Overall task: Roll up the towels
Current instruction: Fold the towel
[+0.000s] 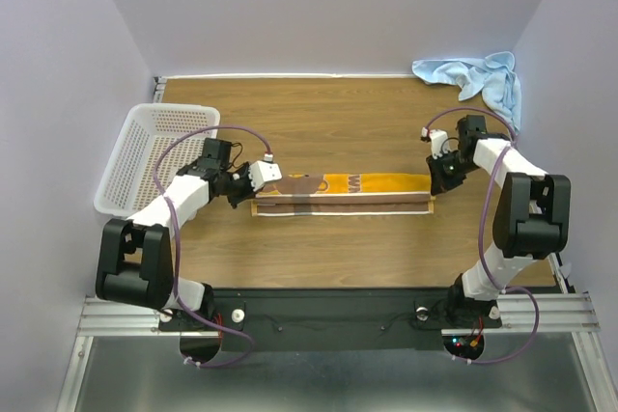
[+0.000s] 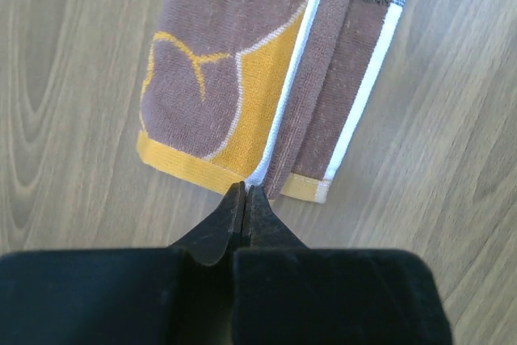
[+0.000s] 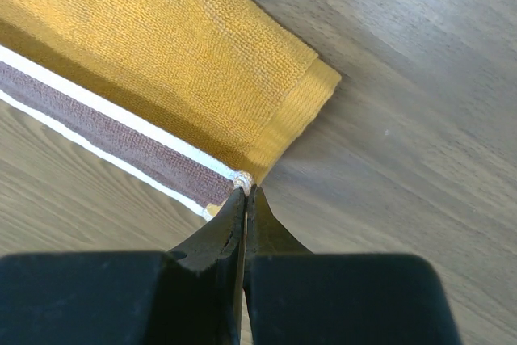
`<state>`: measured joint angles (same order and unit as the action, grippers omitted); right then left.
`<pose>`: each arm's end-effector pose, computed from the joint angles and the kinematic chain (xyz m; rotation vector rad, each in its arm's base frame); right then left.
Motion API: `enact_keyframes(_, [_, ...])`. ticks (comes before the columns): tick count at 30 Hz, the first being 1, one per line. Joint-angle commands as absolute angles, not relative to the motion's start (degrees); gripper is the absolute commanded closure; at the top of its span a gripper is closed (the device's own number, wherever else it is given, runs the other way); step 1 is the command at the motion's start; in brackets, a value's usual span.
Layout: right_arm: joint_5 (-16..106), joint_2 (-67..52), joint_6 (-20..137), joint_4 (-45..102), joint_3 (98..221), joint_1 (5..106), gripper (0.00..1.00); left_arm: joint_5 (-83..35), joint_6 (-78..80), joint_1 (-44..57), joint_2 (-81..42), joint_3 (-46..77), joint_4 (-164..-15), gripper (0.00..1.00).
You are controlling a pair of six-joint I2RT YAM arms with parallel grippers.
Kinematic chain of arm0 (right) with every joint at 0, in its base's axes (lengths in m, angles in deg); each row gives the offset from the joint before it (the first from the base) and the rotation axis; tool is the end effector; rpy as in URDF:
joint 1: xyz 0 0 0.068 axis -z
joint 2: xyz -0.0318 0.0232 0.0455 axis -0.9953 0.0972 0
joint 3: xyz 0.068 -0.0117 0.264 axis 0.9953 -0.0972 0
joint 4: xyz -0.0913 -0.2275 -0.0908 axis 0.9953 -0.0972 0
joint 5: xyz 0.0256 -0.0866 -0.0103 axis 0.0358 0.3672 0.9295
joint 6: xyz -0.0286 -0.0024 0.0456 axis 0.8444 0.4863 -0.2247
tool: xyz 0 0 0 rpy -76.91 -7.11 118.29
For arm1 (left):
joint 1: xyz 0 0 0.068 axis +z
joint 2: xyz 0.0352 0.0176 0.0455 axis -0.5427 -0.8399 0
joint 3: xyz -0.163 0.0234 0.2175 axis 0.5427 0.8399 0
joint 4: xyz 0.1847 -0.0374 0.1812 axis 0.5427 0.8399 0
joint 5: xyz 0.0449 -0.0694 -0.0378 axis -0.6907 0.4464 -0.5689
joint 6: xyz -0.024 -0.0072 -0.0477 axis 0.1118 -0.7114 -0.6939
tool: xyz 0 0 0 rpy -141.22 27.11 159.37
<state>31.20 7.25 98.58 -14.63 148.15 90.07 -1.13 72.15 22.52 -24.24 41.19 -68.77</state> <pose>0.3149 -0.0182 0.1944 -0.7243 2.6601 0.3700 0.2671 -0.0676 0.2068 1.5028 1.7718 -0.2609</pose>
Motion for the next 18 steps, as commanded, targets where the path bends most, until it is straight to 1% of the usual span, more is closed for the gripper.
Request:
enact_keyframes(1, [31.65, 8.38, 100.22, -14.08, 148.61, 90.66, 1.00, -4.25, 74.80, 20.92, -23.81, 42.62, -68.59, 1.00])
enact_keyframes(9, [32.00, 8.12, 100.74, -14.17, 147.91, 90.66, 0.99, -7.24, 73.66, 18.81, -24.69, 44.82, -71.49, 1.00])
enact_keyframes(12, [31.74, 8.03, 100.57, -14.17, 148.08, 90.66, 0.99, -7.85, 73.13, 18.63, -25.13, 44.74, -71.76, 0.98])
enact_keyframes(13, [31.74, 7.77, 100.57, -14.17, 148.08, 90.66, 0.98, -7.94, 73.22, 18.63, -25.13, 44.65, -71.76, 0.96])
enact_keyframes(16, [31.30, 6.37, 101.53, -14.95, 147.73, 90.66, 0.89, -8.21, 73.31, 18.63, -24.43, 44.47, -71.32, 0.86])
enact_keyframes(18, [31.03, 5.05, 101.97, -15.57, 147.21, 90.66, 0.88, -7.25, 74.18, 18.63, -22.86, 44.47, -69.74, 0.83])
